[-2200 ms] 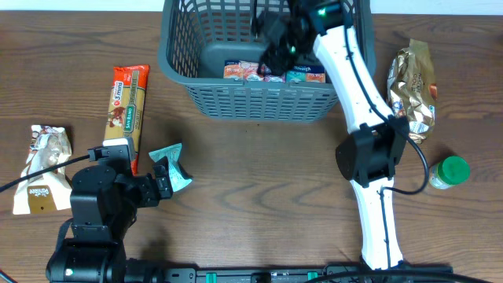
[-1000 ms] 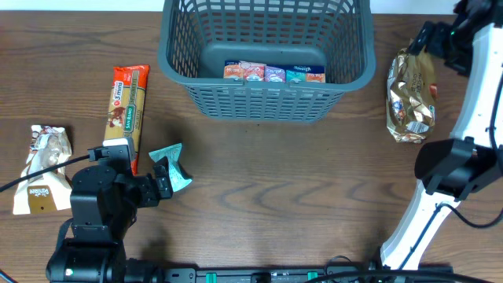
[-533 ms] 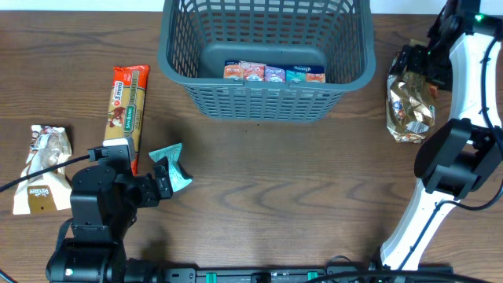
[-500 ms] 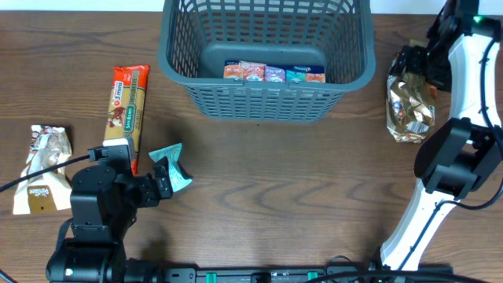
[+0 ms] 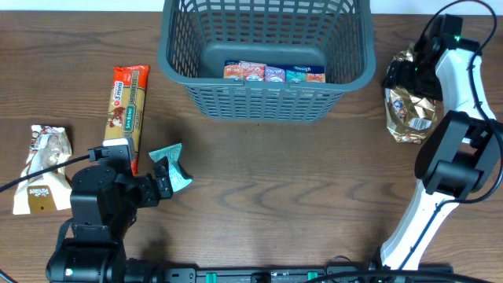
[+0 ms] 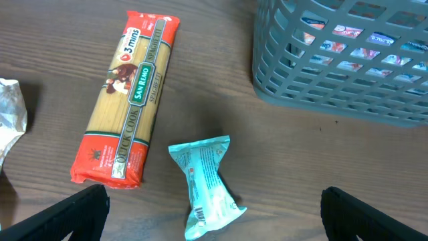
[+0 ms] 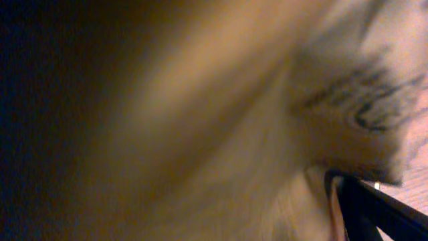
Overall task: Pack container
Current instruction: 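Lower the right gripper onto the gold foil bag and grasp it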
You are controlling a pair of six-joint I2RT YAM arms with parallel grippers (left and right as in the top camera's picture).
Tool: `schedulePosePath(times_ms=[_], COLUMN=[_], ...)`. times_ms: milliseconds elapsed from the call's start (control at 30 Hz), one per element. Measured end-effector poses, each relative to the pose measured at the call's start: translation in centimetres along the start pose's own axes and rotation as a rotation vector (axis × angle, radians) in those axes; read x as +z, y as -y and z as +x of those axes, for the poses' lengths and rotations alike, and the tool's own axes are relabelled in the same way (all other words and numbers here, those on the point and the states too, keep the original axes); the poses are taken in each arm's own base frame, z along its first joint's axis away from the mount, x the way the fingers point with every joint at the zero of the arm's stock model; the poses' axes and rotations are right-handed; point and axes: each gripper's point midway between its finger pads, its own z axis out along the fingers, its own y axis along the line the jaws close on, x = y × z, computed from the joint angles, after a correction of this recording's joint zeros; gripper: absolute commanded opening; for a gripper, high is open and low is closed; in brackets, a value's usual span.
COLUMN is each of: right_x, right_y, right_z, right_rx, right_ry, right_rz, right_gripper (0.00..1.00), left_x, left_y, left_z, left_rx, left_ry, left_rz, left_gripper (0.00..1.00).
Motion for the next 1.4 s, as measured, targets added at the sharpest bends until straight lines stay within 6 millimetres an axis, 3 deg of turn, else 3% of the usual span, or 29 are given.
schedulePosePath(times_ms=[533, 867, 1100, 1267, 1300, 1400], right_x=[2.4, 2.7, 2.7, 2.7, 2.7, 2.8], right_y=[0.8, 0.8, 1.0, 1.0, 1.0, 1.0], right_z=[1.0, 1.4, 1.5, 1.5, 1.5, 1.5], right_rx=[-0.003, -0.019, -0.025, -0.032, -0.032, -0.039], right_ry=[0.075, 0.069, 0.069, 0.069, 0.069, 0.068], right_rz=[0.010, 0.014, 0.021, 0.025, 0.025, 0.027], right_gripper=[0.99, 0.99, 0.91, 0.90, 0.89, 0.67], left_x=[0.0, 0.0, 0.0, 0.0, 0.0, 0.0], left_y=[0.0, 0.0, 0.0, 0.0, 0.0, 0.0], left_z=[0.0, 0.0, 0.0, 0.0, 0.0, 0.0], left_rx=[0.000, 0.000, 0.000, 0.000, 0.000, 0.000], left_ry=[0.000, 0.000, 0.000, 0.000, 0.000, 0.000], left_rz=[0.000, 0.000, 0.000, 0.000, 0.001, 0.000], left_gripper=[0.98, 0.98, 0.98, 0.98, 0.98, 0.98])
